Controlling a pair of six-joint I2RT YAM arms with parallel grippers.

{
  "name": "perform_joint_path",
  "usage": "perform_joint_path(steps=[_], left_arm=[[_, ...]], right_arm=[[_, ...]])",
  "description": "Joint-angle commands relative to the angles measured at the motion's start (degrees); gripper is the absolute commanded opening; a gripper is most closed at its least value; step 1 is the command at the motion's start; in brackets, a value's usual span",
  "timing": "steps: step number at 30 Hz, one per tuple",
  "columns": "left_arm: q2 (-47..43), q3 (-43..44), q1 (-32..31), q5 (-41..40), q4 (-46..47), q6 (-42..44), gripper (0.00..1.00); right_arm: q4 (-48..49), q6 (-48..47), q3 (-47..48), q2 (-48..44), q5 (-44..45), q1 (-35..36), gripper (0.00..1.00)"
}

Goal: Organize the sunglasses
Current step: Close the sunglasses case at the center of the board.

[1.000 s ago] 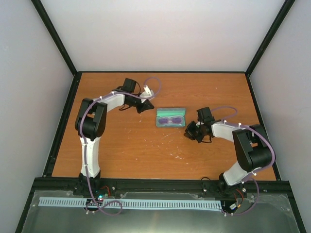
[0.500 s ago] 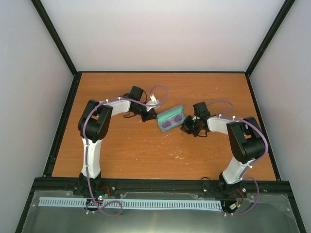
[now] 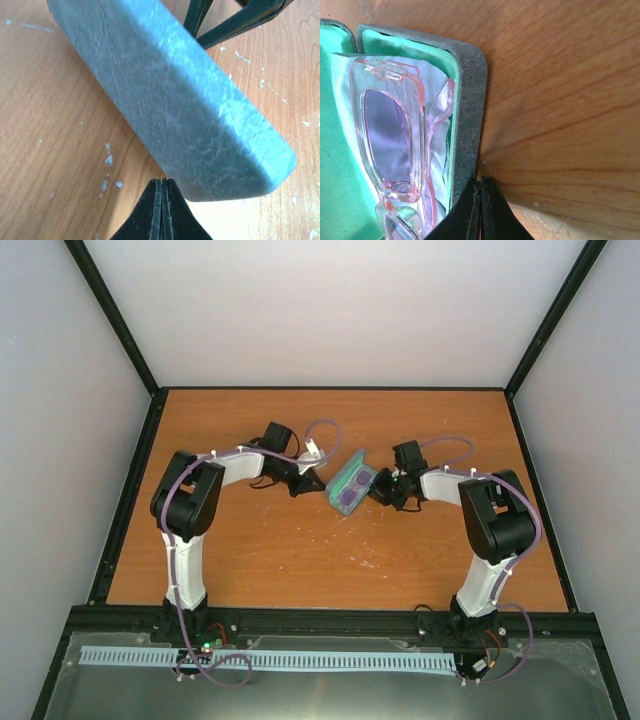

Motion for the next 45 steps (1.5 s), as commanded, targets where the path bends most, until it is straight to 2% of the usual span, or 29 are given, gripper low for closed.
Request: perform_joint_path(steps=[1,17,31,45], left_arm=[[-1.74,2.76,-0.50,1.90,2.54,-3.16,0.01],[-0.32,5.71,-5.30,1.26,4.35,-7.25,0.01],[2.63,10.21,-6.71,0.84,2.75,-6.88,0.01],[4.72,10.17,-9.34,0.04,1.57,-5.96,0.01]], right_arm=[[0.27,-0.89,-1.47,3.09,3.22,-0.24,0.03],[5.04,-1.15,-0.21,6.21,-0.79,-2.67,0.03],[10.82,0.41,-3.22,7.19,-4.33,-2.63,0.03],[15.32,1.33,-6.76,6.19,-5.48,-2.63,0.03]])
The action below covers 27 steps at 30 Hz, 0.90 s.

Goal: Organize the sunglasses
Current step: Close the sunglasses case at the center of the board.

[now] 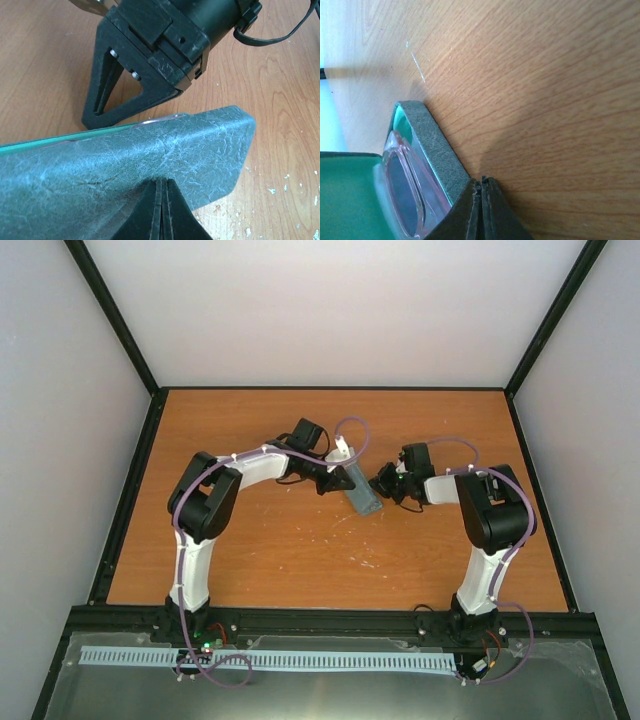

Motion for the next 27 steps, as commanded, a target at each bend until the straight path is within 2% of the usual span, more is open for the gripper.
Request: perform_joint_path(steps=[1,27], left_arm=[[2.12,1.34,-0.80,-1.23,-0.70,0.70,0.01],[4.71,1.99,-1.66,-0.72,-1.21,1.33,0.01]], right_arm=[[-3.87,0.54,-3.24,1.89,-0.22,0.73,0.03],[-0.58,0.80,-6.23,1.96,-3.17,1.27,0.03]])
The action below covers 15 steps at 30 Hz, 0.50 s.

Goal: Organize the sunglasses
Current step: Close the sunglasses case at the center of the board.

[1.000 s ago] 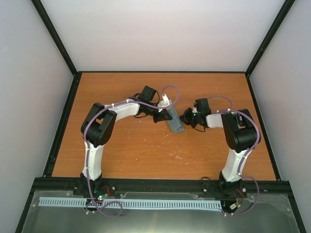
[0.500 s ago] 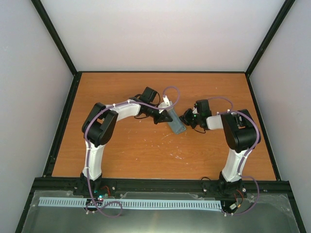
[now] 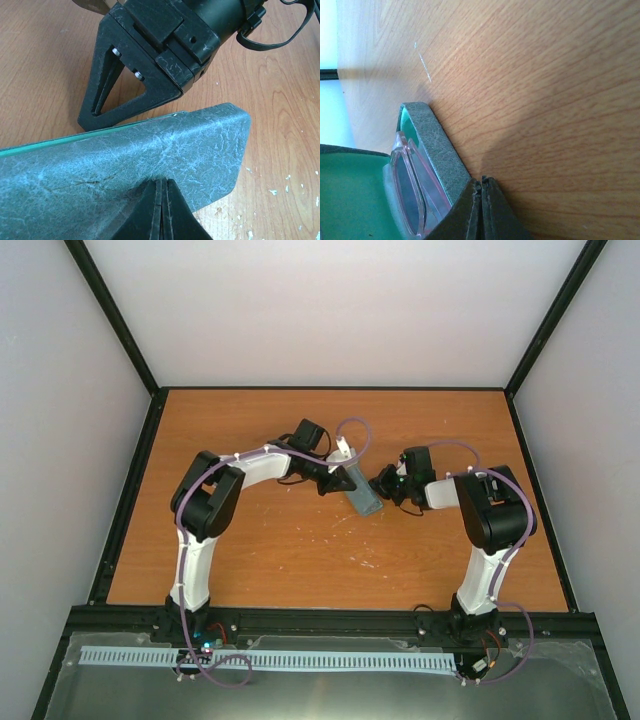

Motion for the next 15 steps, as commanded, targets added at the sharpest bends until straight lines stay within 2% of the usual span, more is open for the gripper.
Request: perform_joint_path(steps=[1,15], left_arm=[[3.51,1.29,-1.37,-1.46,-0.48,1.17,0.01],[3.58,1.13,-1.60,-2.89,-1.91,3.53,0.01]], right_arm=[[-6.77,0.20,-3.28,1.97,-2.88,1.34,0.03],[-4.09,-0.08,-9.37,0.42,-5.71,1.25,0.03]])
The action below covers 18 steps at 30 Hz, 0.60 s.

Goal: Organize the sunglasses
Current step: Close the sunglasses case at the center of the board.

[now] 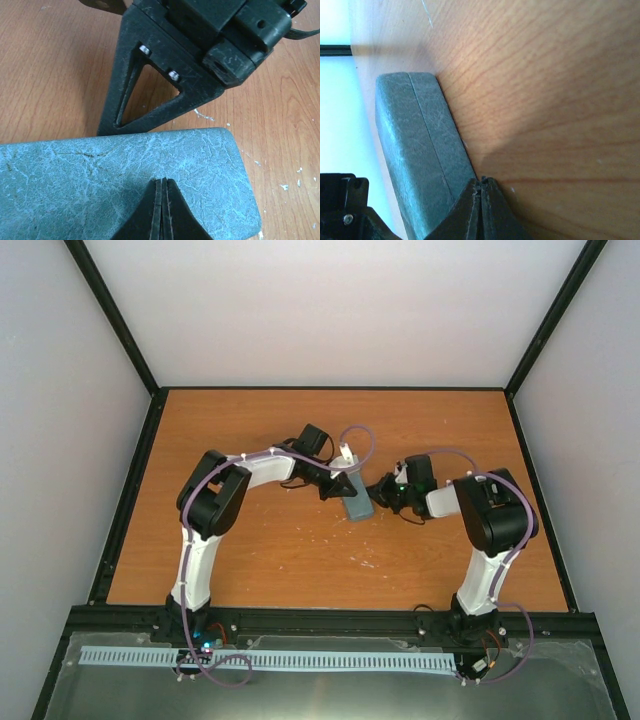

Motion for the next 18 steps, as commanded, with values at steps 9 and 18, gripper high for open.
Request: perform_joint_path(steps=[9,18], left_arm=[[-8.62,-3.92,-0.22,-2.70,0.35,1.97,0.02],[-26.79,-11.70,2.40,-6.74,4.90,-3.17,0.65]], right_arm=[[-13.31,-2.66,-6.04,-2.46,1.16,1.10,0.03],[-20.04,-4.59,-2.21,-3.57,3.62,5.99,0.03]])
